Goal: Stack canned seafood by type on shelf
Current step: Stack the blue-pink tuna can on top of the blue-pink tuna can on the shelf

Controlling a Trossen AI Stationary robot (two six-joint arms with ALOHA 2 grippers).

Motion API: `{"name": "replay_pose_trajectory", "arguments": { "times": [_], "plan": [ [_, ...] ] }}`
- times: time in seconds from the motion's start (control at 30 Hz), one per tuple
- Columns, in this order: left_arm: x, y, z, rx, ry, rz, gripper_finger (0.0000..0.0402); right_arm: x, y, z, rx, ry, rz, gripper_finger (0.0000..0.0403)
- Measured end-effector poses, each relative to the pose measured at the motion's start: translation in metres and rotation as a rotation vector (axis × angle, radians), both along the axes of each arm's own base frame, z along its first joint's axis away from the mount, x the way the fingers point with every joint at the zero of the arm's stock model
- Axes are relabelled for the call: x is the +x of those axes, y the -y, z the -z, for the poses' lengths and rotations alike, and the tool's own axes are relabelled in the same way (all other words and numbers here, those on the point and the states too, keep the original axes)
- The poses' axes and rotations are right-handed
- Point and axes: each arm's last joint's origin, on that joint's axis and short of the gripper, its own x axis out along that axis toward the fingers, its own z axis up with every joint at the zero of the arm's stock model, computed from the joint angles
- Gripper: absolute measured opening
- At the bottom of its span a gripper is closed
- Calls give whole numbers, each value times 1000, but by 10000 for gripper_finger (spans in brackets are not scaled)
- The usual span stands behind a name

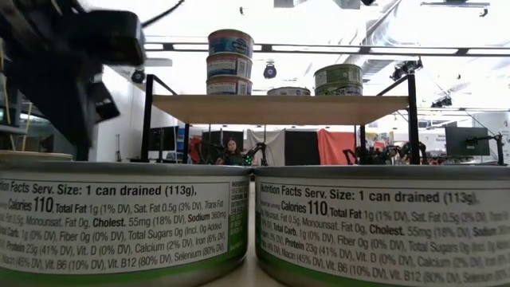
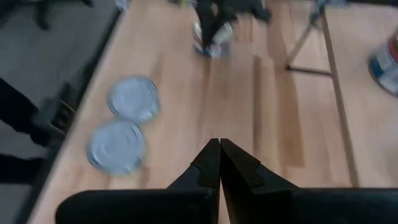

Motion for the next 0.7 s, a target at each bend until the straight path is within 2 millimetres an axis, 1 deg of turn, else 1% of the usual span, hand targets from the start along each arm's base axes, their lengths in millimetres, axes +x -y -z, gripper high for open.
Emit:
{"name": "replay_pose_trajectory", "arguments": {
  "times": [0.07,0.17,0.23,0.3,0.37,0.43,0.53,0.63,0.7],
  "plan": [
    [9,2,-2,38,17,50,0,4,-3,-2,43,32,-19,0],
    [21,11,-24,154,113,196,0,12,-7,-2,147,63,11,0],
    [20,13,-40,256,110,251,0,20,-11,4,222,51,71,0],
    [11,10,-52,313,54,256,0,27,-15,13,292,20,135,0],
    [-5,6,-59,337,-26,253,0,35,-20,25,343,-17,180,0],
    [-25,1,-56,357,-136,238,0,42,-29,35,372,-29,197,0],
    [-46,-3,-51,308,-223,209,0,53,-44,47,412,-3,192,0],
    [-56,0,-45,223,-269,200,0,61,-55,56,445,34,203,0],
    [-60,4,-44,208,-277,193,0,65,-60,62,451,45,221,0]
  ]
}}
